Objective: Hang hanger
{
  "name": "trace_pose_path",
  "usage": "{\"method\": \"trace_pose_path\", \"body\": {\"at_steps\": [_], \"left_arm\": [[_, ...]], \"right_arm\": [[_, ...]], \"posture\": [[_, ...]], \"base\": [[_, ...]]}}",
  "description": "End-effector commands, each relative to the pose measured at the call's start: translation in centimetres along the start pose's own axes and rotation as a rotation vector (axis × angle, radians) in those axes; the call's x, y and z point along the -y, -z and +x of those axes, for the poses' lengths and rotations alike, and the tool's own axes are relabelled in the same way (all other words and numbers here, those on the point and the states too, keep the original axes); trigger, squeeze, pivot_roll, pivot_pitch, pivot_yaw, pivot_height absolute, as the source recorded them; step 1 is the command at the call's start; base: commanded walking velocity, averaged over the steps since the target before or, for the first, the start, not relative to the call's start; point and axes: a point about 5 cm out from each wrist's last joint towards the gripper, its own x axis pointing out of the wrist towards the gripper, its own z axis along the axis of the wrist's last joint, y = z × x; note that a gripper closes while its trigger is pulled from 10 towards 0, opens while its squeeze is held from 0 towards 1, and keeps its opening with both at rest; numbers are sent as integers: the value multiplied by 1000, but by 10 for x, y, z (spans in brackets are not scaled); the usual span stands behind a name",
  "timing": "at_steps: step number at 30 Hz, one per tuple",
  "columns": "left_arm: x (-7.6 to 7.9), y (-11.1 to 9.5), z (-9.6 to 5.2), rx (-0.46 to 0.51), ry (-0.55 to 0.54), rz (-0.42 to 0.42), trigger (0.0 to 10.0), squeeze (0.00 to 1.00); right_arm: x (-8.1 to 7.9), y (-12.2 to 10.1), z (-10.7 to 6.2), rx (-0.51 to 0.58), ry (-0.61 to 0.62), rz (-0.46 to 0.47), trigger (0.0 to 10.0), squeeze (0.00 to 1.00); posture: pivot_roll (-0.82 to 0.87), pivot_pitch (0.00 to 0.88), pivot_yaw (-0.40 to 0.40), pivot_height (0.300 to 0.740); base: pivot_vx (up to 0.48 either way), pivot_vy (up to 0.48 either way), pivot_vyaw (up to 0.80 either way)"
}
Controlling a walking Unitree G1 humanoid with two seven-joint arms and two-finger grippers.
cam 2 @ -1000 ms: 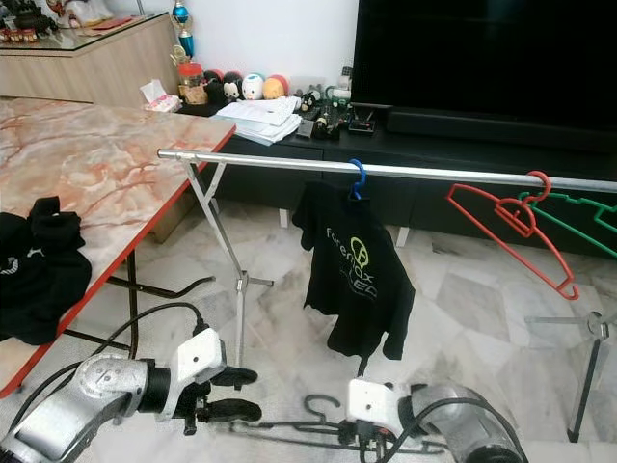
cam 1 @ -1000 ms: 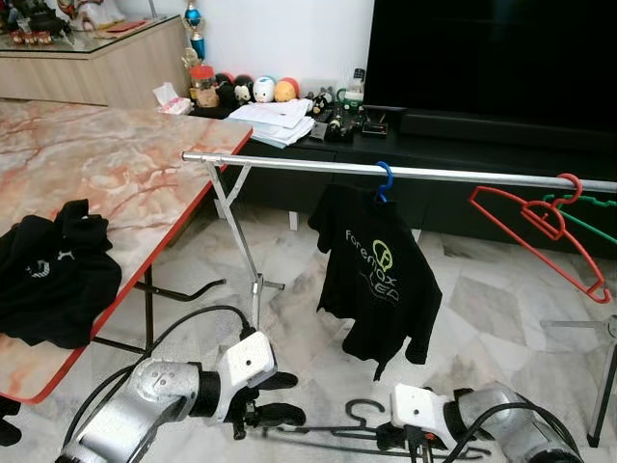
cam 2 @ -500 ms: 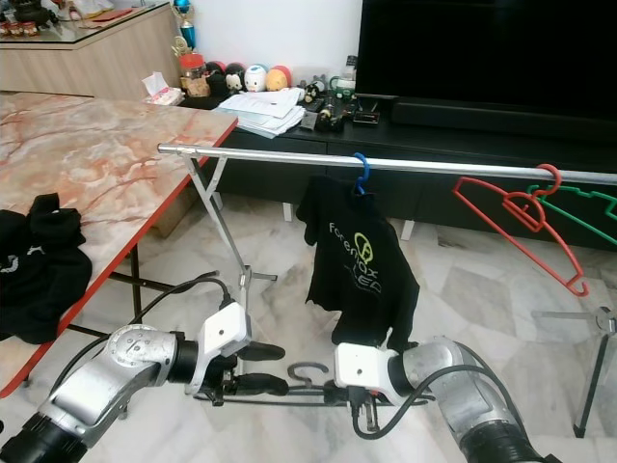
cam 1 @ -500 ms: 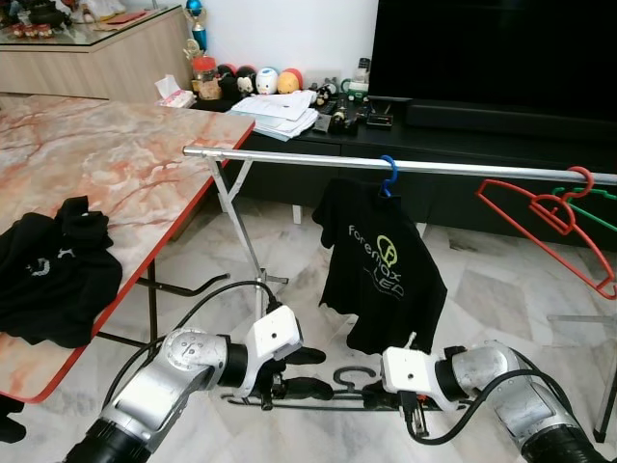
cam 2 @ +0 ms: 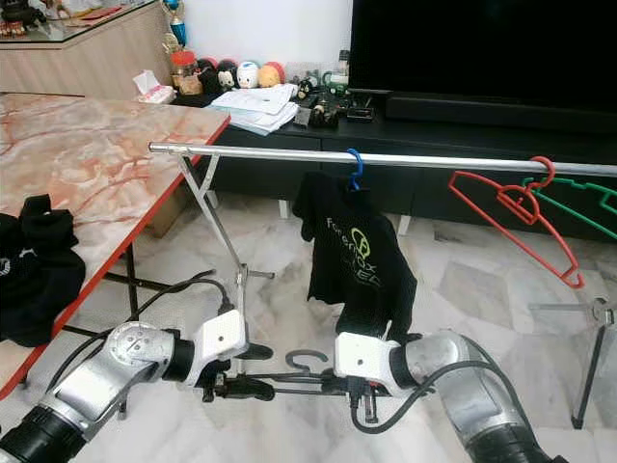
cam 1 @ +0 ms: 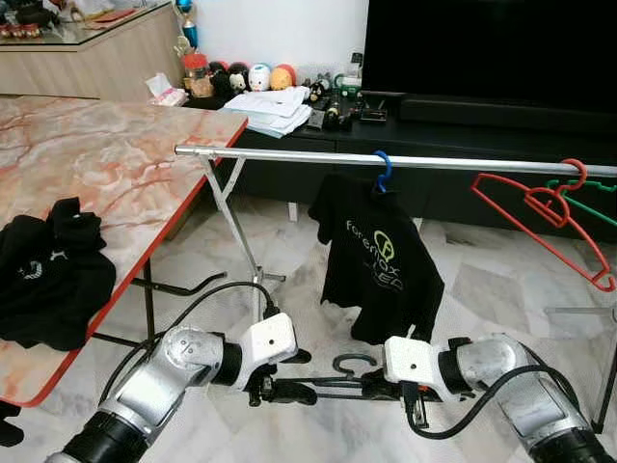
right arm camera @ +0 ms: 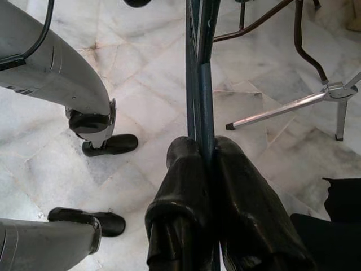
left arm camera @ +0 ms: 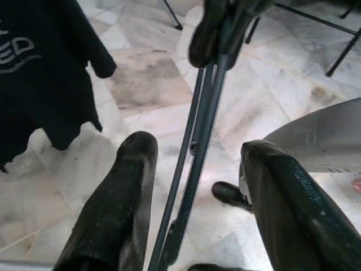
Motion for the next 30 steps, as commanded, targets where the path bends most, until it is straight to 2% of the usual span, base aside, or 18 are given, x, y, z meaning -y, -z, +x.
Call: {"method": "trace_pose_path", "body": {"at_steps": [1,6,11,19,20,21,22,30], "left_arm": [[-1,-1,1,-12,-5,20,10000,0],[0,0,5,-8,7,30,10000,0],[-5,-4,10,7,-45,49,10000,0],[-8,-5,14,14,-67,50,10000,0],[-7,-5,15,15,-68,51,7843,0],[-7,-5,16,18,-71,54,2784,0],[-6,-6,17,22,-66,52,0,0],[-5,-8,20,31,-55,54,0,0]], "right_arm": [[4,-8,-3,20,16,-25,10000,0],[2,-12,-5,33,6,-30,10000,0],[2,-15,-8,46,-5,-29,10000,0],[3,-18,-9,71,-7,-15,10000,0],[3,-18,-9,71,-6,-14,10000,0],[4,-17,-9,67,-5,-12,10000,0],[4,-16,-9,66,-4,-11,10000,0],[5,-14,-11,72,2,12,10000,0]], "posture": [[56,116,75,740],[54,116,73,740],[52,116,71,740],[52,113,68,740],[52,113,68,740],[52,113,68,740],[53,113,67,740],[53,114,66,740]], "base": [[0,0,0],[0,0,0],[0,0,0],[0,0,0],[0,0,0],[0,0,0],[0,0,0],[0,0,0]]}}
